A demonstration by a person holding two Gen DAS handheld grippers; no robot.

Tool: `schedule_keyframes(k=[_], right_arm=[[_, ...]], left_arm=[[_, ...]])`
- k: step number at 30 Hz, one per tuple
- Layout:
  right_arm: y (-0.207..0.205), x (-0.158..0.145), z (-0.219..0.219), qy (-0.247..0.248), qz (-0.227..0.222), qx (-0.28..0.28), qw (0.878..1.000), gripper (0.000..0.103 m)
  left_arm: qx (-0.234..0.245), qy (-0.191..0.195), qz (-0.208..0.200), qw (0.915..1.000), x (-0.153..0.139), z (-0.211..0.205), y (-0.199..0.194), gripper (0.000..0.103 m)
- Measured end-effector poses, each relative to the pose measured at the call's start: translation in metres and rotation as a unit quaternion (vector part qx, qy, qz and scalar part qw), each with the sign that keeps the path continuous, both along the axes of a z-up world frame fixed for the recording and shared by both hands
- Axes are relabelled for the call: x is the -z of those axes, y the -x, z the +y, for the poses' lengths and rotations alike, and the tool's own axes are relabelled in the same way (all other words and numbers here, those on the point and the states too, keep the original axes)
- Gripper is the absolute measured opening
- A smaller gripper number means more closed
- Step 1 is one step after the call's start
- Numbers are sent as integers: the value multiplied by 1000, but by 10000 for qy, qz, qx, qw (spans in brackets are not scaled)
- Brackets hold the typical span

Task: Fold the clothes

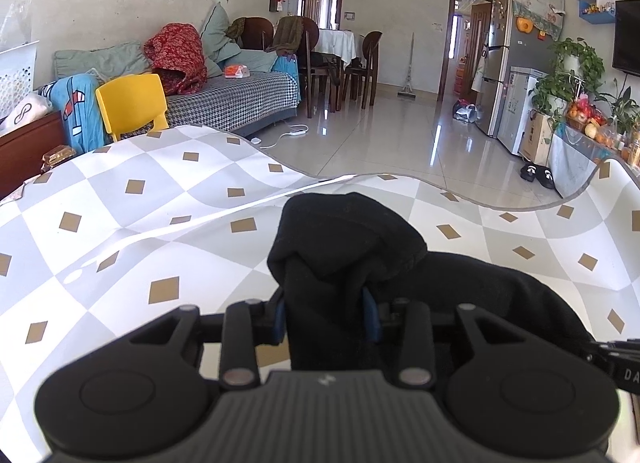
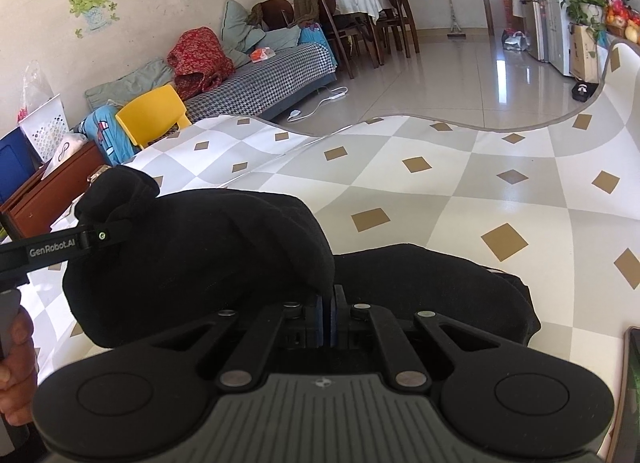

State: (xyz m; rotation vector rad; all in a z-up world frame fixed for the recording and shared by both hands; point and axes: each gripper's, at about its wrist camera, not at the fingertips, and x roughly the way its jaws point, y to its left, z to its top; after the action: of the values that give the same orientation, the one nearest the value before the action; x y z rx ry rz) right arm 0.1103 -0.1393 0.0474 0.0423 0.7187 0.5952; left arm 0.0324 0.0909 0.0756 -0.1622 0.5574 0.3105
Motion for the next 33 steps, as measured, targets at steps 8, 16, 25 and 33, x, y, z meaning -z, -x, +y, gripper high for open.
schedule_keyframes(k=[8, 16, 25, 33], right_arm=[[33, -7, 16, 347, -331, -589, 9971, 5], [76, 2, 46, 889, -679, -1505, 9823, 5], [100, 30, 68, 1435, -751, -2035, 9656, 9], [102, 34, 65, 1481, -740, -2187, 9616, 18]], left_arm=[[-406, -125, -444, 9981, -23, 11, 18, 74], [333, 370, -268, 9984, -19, 6, 20, 85], [1381, 991, 375, 9847, 10, -17, 5, 95], [1434, 1142, 1082, 9771, 46, -24, -6, 74]])
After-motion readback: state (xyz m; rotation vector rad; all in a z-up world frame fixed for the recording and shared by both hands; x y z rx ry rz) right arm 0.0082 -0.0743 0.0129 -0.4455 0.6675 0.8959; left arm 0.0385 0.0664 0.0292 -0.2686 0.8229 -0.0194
